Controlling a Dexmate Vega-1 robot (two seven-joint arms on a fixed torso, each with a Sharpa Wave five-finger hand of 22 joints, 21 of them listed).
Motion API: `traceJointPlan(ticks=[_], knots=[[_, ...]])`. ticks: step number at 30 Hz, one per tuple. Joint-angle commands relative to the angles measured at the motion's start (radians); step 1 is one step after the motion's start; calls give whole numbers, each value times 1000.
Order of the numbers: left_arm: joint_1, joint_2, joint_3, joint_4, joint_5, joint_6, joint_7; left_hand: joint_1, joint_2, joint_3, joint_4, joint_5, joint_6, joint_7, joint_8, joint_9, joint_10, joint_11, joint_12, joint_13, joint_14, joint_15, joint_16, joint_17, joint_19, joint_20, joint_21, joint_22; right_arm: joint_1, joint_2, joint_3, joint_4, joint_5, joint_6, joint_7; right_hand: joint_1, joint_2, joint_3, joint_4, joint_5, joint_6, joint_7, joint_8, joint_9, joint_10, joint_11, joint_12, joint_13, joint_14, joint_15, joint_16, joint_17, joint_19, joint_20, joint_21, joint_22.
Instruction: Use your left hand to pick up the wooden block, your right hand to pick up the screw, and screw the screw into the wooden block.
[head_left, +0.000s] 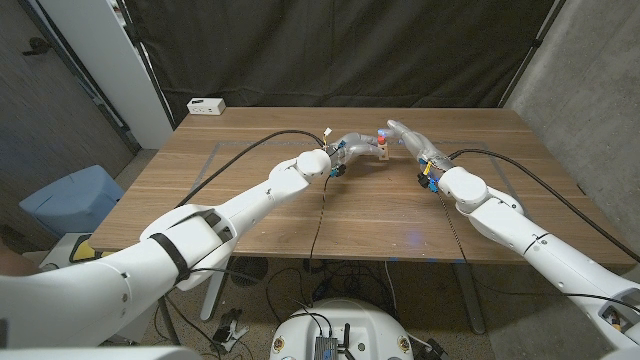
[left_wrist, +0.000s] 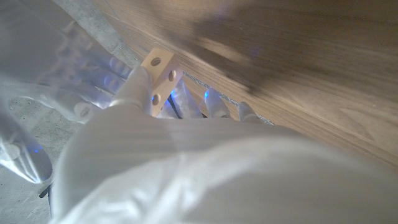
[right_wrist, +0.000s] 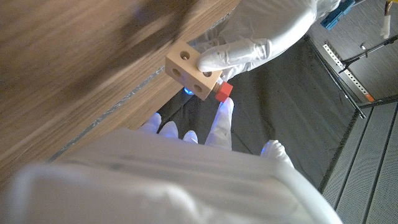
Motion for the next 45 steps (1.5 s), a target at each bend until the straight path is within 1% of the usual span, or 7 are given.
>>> traceJointPlan(ticks=[1, 6, 20, 34, 45], knots=[[-6, -7, 2, 15, 0, -7, -7, -2, 1, 4, 4, 3, 56, 19, 5, 3, 9, -1, 1, 4, 5, -45, 1, 2, 0, 2, 4, 4, 7, 7, 7, 10, 4, 20, -5, -10, 8, 3, 5, 10, 8, 1, 3, 2, -56, 0, 6, 3, -163, 0, 10, 3, -1, -4, 5, 1], [-8, -9, 4, 20, 1, -9, -8, -1, 1, 4, 3, 4, 56, 20, 5, 3, 8, -1, 1, 4, 5, -44, 1, 2, 0, 2, 4, 4, 5, 5, 9, 10, 4, 15, -9, -9, 8, 3, 6, 11, 8, 1, 3, 2, -56, 1, 6, 3, -162, 1, 9, 2, -1, -4, 5, 1], [6, 4, 0, -13, 0, 6, -3, -1, 2, 4, 4, 4, 53, 19, 4, 3, 8, -1, 1, 5, 4, -44, 1, 2, 0, 5, 3, 4, -6, 0, 7, 11, 5, 0, -13, -10, 6, 3, 8, 13, 8, 3, 2, 2, -56, 1, 5, 3, -164, 1, 8, 1, -2, -4, 4, 1], [15, 12, -2, -31, 0, 11, 0, -2, 1, 3, 4, 3, 55, 20, 5, 3, 8, -1, 1, 5, 6, -45, 2, 2, 1, 3, 4, 4, -17, -2, 9, 9, 9, -1, -20, -12, 3, 2, 11, 14, 11, 2, 3, 2, -54, -6, 5, 3, -163, 0, 8, 1, -2, -4, 4, 1], [13, 10, -3, -27, -1, 11, 0, -3, 1, 2, 5, 3, 56, 22, 5, 3, 9, -1, 1, 5, 6, -44, 2, 2, 0, 3, 4, 4, -28, 0, 13, 5, 14, -1, -29, -13, 3, 1, 13, 16, 18, 2, 5, 2, -48, -7, 7, 3, -156, -3, 11, 0, 0, -4, 5, 1]])
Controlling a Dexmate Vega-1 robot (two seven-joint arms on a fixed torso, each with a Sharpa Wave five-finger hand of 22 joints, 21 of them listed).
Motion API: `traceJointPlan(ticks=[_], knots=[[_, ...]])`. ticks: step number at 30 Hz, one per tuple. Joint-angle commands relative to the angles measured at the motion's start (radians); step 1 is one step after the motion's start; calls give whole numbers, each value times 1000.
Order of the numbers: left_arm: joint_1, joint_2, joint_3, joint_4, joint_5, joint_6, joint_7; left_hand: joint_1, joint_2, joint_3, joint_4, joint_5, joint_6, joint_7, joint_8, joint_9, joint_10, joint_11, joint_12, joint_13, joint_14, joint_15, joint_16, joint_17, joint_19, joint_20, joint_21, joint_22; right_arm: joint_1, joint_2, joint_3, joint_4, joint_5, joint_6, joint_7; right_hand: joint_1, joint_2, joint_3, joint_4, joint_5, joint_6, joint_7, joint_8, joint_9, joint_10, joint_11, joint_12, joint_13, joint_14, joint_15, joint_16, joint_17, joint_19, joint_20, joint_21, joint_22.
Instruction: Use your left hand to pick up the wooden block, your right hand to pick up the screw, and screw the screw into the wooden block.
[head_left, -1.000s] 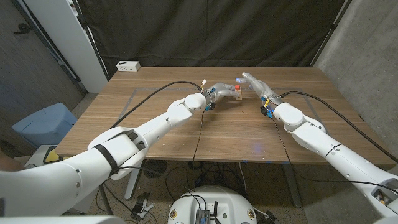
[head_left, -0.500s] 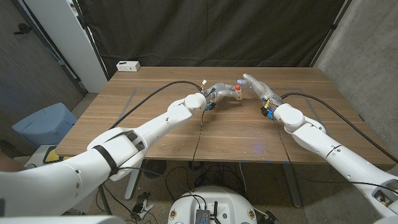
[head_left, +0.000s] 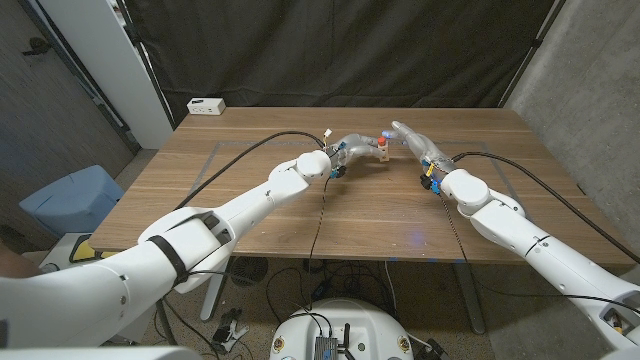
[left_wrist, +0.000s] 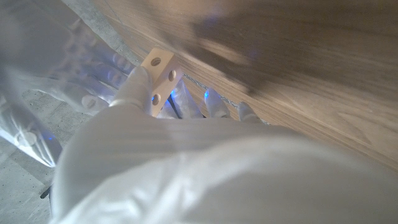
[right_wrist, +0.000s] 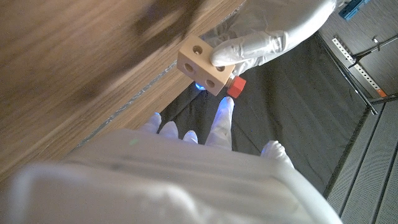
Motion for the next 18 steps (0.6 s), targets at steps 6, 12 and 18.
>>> traceJointPlan(ticks=[6, 12, 18], knots=[[-5, -6, 0, 17, -2, -7, -3, -4, 1, 1, 5, 4, 56, 22, 5, 3, 10, -1, 1, 5, 5, -44, 1, 2, 0, 4, 3, 4, -16, -3, 4, -9, 2, 5, -10, -9, 7, 4, 9, 9, 17, -2, 6, 2, -44, -9, 8, 3, -153, -3, 6, 0, 3, -6, 5, 0], [-9, -10, 0, 26, -3, -10, -4, -4, 2, 2, 5, 4, 55, 21, 5, 4, 9, -1, 0, 5, 5, -43, 1, 2, 1, 5, 4, 4, -23, -6, 6, -20, 3, -3, -14, -9, 7, 5, 10, 10, 17, -1, 6, 2, -43, -9, 8, 3, -151, -4, 6, 0, 4, -5, 5, 0], [-10, -12, 0, 31, -4, -11, -5, -5, 2, 1, 5, 4, 54, 22, 5, 4, 9, -1, 0, 5, 5, -44, 1, 2, 0, 5, 4, 4, -29, -9, 6, -32, 2, -9, -16, -8, 7, 5, 11, 10, 20, 0, 6, 2, -40, -10, 8, 3, -151, -5, 6, -1, 5, -5, 6, 0]])
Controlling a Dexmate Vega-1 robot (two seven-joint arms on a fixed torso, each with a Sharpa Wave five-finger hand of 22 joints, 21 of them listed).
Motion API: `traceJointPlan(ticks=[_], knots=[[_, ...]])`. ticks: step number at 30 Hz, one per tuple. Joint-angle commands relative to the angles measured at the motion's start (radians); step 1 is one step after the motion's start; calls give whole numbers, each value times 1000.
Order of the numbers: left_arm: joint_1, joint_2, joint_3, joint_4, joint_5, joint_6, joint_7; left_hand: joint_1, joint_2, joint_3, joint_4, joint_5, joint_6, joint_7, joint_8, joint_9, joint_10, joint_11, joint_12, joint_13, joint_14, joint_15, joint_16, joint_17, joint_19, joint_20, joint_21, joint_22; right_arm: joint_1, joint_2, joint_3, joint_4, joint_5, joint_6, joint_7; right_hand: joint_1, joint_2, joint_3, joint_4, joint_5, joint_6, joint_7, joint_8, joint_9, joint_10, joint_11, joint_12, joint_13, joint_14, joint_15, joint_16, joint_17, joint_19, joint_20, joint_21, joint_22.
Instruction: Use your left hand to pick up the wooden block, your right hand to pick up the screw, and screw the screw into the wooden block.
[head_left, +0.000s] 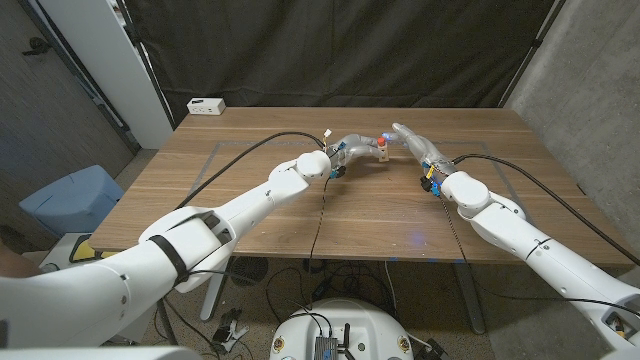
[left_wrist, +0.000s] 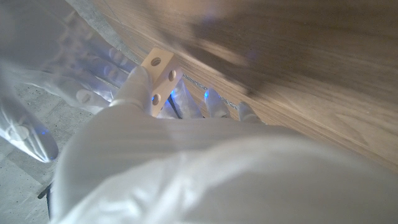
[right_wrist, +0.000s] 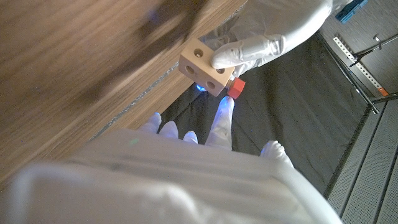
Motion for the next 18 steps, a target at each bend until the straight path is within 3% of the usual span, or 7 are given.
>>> traceJointPlan(ticks=[1, 18], knots=[[-7, -8, 0, 19, -3, -10, -5, -8, 4, 2, 6, 4, 56, 22, 8, 3, 10, -1, 0, 5, 6, -44, 1, 2, 0, 4, 4, 4, -10, -8, 0, -19, -4, -9, -3, -9, 7, 1, 7, 10, 11, 2, 7, 2, -40, -2, 8, 3, -150, -5, 5, -1, 1, -1, 6, 0], [-22, -26, 3, 63, -7, -27, -12, -10, 3, 1, 6, 4, 56, 22, 8, 3, 10, -1, 0, 5, 6, -44, 1, 2, 1, 4, 4, 4, -16, -9, -1, -29, -9, -18, -8, -7, 8, 2, 9, 12, 14, 1, 7, 2, -37, -3, 8, 3, -148, -6, 5, -2, 3, 0, 6, 0]])
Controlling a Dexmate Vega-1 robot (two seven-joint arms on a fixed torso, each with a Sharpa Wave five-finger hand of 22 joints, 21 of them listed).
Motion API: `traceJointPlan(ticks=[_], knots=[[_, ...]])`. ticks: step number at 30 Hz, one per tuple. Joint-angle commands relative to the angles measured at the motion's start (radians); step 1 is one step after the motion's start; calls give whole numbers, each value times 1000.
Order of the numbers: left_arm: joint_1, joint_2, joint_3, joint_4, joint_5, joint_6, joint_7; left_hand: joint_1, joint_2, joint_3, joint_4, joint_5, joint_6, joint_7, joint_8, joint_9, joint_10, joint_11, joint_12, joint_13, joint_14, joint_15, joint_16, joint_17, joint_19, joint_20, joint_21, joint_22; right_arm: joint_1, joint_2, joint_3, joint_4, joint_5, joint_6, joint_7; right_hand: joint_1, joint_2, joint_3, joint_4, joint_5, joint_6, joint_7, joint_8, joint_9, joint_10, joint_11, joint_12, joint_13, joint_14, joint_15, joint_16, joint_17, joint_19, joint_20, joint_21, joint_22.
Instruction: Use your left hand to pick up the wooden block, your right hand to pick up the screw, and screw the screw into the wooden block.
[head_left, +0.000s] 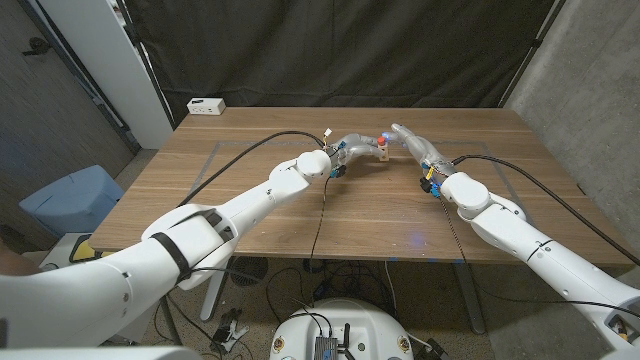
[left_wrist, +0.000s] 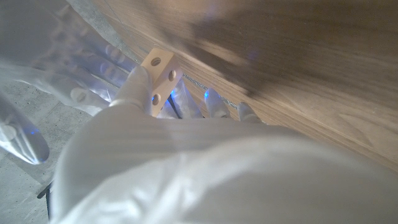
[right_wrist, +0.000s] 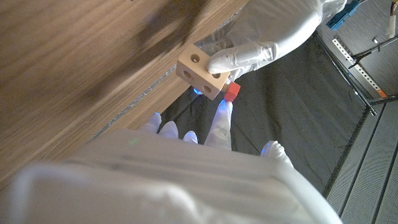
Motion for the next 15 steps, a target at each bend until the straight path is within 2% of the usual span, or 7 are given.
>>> traceJointPlan(ticks=[1, 15], knots=[[-8, -11, 2, 26, -5, -10, -6, -8, 1, 3, 8, 4, 57, 22, 6, 3, 10, -1, 0, 5, 6, -45, 1, 2, 1, 4, 4, 4, -6, -3, -1, -8, -3, -6, -3, -7, 8, 6, 5, 4, 12, -2, 7, 2, -37, -4, 8, 2, -148, -6, 5, 3, 3, 0, 6, 0], [-14, -18, 1, 46, -12, -15, -14, -8, 2, 3, 7, 4, 56, 23, 5, 3, 9, -1, 0, 5, 6, -43, 1, 2, 1, 3, 4, 4, -23, -15, 1, -37, -10, -24, -15, -7, 8, 6, 7, 5, 13, 0, 6, 2, -34, -4, 8, 2, -147, -7, 4, 3, 4, 0, 6, 0]])
